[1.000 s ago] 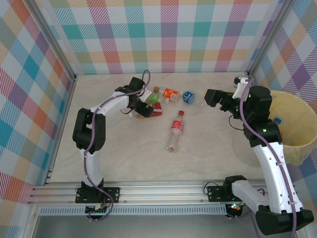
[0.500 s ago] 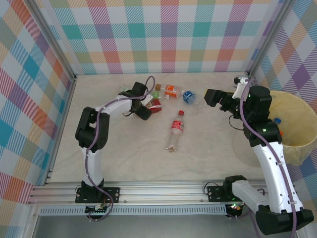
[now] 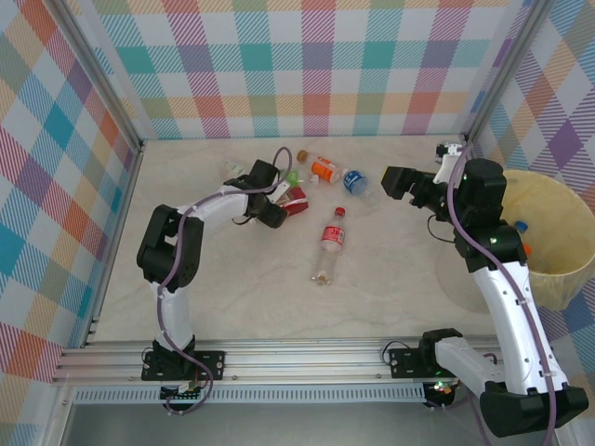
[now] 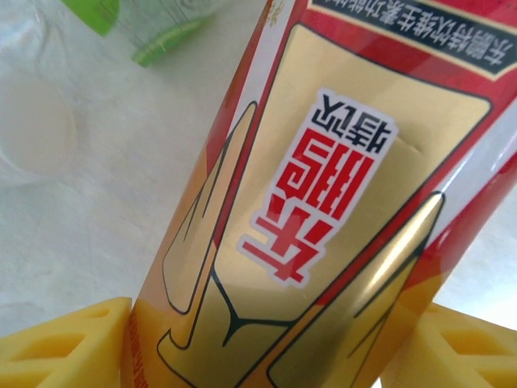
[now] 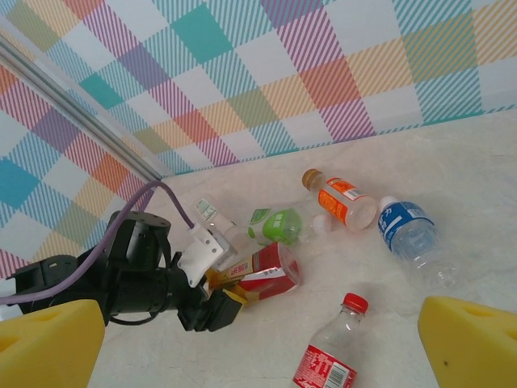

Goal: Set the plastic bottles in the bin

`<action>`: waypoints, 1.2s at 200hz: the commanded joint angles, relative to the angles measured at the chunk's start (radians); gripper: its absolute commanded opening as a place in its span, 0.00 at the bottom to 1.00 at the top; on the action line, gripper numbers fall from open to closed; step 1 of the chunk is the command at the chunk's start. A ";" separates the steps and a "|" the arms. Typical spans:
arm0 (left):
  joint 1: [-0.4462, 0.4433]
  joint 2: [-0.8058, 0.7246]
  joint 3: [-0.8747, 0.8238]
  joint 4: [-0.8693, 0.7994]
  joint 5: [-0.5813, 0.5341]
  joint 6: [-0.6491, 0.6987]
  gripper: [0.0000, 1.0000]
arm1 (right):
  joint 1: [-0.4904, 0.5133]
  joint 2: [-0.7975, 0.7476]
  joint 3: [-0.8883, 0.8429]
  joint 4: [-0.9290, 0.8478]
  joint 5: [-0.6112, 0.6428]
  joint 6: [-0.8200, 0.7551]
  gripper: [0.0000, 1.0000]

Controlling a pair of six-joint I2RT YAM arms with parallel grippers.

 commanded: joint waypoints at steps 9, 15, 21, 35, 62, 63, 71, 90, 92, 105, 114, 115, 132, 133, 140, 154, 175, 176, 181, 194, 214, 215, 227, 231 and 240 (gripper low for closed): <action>-0.033 -0.130 -0.089 0.038 0.080 -0.124 0.59 | 0.014 0.006 -0.056 0.079 -0.061 0.075 1.00; -0.042 -0.153 -0.108 0.052 0.088 -0.152 0.58 | 0.019 0.011 -0.068 0.091 -0.072 0.096 1.00; -0.052 -0.179 -0.130 0.074 0.096 -0.184 0.57 | 0.027 0.018 -0.080 0.101 -0.083 0.115 1.00; -0.075 -0.243 -0.177 0.135 0.152 -0.270 0.56 | 0.060 0.035 -0.107 0.129 -0.098 0.148 1.00; -0.117 -0.344 -0.223 0.245 0.271 -0.431 0.53 | 0.143 0.080 -0.153 0.186 -0.093 0.174 1.00; -0.118 -0.347 -0.224 0.249 0.279 -0.436 0.53 | 0.146 0.081 -0.154 0.188 -0.092 0.175 1.00; -0.121 -0.368 -0.235 0.287 0.352 -0.487 0.53 | 0.166 0.099 -0.160 0.205 -0.094 0.181 1.00; -0.126 -0.404 -0.235 0.331 0.487 -0.566 0.53 | 0.194 0.131 -0.162 0.258 -0.134 0.188 1.00; -0.126 -0.409 -0.234 0.334 0.500 -0.571 0.53 | 0.197 0.133 -0.162 0.266 -0.140 0.190 1.00; -0.127 -0.433 -0.235 0.362 0.585 -0.602 0.53 | 0.207 0.145 -0.165 0.328 -0.186 0.194 1.00; -0.127 -0.448 -0.240 0.384 0.644 -0.619 0.53 | 0.214 0.148 -0.167 0.359 -0.190 0.198 1.00; -0.127 -0.449 -0.239 0.385 0.647 -0.622 0.53 | 0.215 0.148 -0.167 0.362 -0.189 0.199 1.00; -0.127 -0.470 -0.244 0.417 0.738 -0.647 0.53 | 0.218 0.150 -0.170 0.389 -0.163 0.203 1.00; -0.127 -0.472 -0.244 0.419 0.743 -0.650 0.53 | 0.218 0.150 -0.170 0.391 -0.161 0.204 1.00; -0.127 -0.481 -0.248 0.436 0.772 -0.665 0.53 | 0.219 0.152 -0.168 0.396 -0.155 0.204 1.00; -0.127 -0.495 -0.254 0.482 0.830 -0.694 0.53 | 0.221 0.155 -0.171 0.427 -0.199 0.196 1.00; -0.127 -0.510 -0.253 0.534 0.904 -0.726 0.53 | 0.222 0.164 -0.167 0.454 -0.230 0.201 1.00; -0.127 -0.510 -0.253 0.536 0.905 -0.726 0.53 | 0.222 0.165 -0.167 0.455 -0.230 0.202 1.00; -0.129 -0.512 -0.253 0.543 0.918 -0.729 0.53 | 0.222 0.167 -0.165 0.459 -0.228 0.204 1.00; -0.129 -0.518 -0.251 0.555 0.938 -0.732 0.52 | 0.223 0.171 -0.162 0.476 -0.230 0.204 1.00; -0.130 -0.516 -0.244 0.567 0.973 -0.738 0.52 | 0.223 0.181 -0.152 0.522 -0.276 0.201 1.00; -0.130 -0.517 -0.244 0.568 0.976 -0.738 0.52 | 0.223 0.182 -0.152 0.525 -0.280 0.201 1.00; -0.133 -0.515 -0.238 0.576 1.001 -0.742 0.52 | 0.223 0.192 -0.143 0.555 -0.319 0.205 1.00; -0.134 -0.515 -0.236 0.576 1.004 -0.741 0.52 | 0.223 0.197 -0.141 0.568 -0.335 0.208 1.00; -0.136 -0.514 -0.234 0.574 1.005 -0.740 0.52 | 0.225 0.208 -0.135 0.597 -0.373 0.214 1.00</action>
